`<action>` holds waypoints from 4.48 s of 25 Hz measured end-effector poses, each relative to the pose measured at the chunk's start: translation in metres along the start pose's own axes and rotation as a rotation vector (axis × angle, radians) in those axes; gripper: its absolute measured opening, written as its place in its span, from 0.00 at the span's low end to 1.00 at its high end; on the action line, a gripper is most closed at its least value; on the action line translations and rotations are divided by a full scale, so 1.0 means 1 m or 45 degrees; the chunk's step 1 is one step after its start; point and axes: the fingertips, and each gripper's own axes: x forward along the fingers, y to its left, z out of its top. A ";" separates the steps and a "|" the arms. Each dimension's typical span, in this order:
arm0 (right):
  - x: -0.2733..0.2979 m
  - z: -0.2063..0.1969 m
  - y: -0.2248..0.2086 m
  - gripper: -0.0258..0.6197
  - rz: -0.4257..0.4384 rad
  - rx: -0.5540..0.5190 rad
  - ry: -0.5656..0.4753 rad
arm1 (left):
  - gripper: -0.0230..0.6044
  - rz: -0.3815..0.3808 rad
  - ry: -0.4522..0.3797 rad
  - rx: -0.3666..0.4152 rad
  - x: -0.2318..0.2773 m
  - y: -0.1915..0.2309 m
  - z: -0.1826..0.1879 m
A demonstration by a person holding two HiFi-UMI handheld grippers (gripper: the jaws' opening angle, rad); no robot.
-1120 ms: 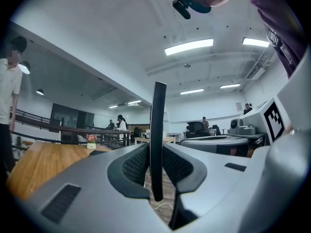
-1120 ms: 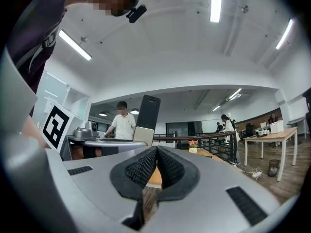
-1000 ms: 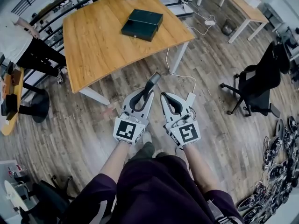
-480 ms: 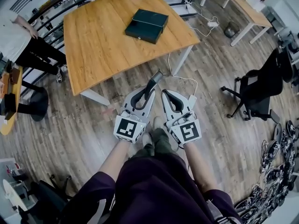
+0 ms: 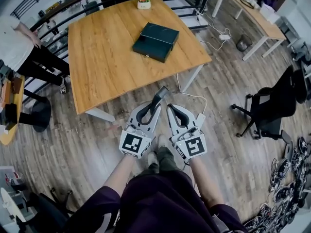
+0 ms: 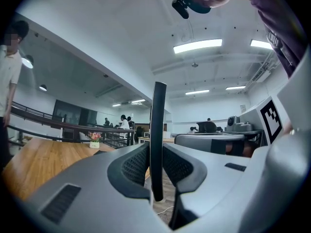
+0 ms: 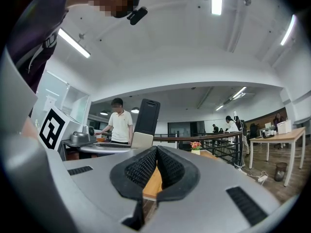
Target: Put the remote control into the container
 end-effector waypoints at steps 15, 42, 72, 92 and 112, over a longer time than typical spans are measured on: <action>0.067 -0.008 -0.093 0.07 0.058 0.032 -0.010 | 0.16 0.053 0.009 0.011 0.103 0.043 0.003; 0.173 -0.025 -0.152 0.07 0.000 0.082 0.004 | 0.16 0.013 0.006 0.028 0.189 0.137 0.007; 0.297 -0.059 -0.242 0.07 -0.123 0.116 0.047 | 0.16 0.007 0.061 -0.104 0.293 0.251 -0.031; 0.325 -0.125 -0.275 0.07 -0.110 0.223 0.124 | 0.16 0.181 0.116 -0.434 0.348 0.287 -0.123; 0.313 -0.142 -0.288 0.07 -0.123 0.254 0.162 | 0.16 0.432 0.156 -1.053 0.357 0.293 -0.205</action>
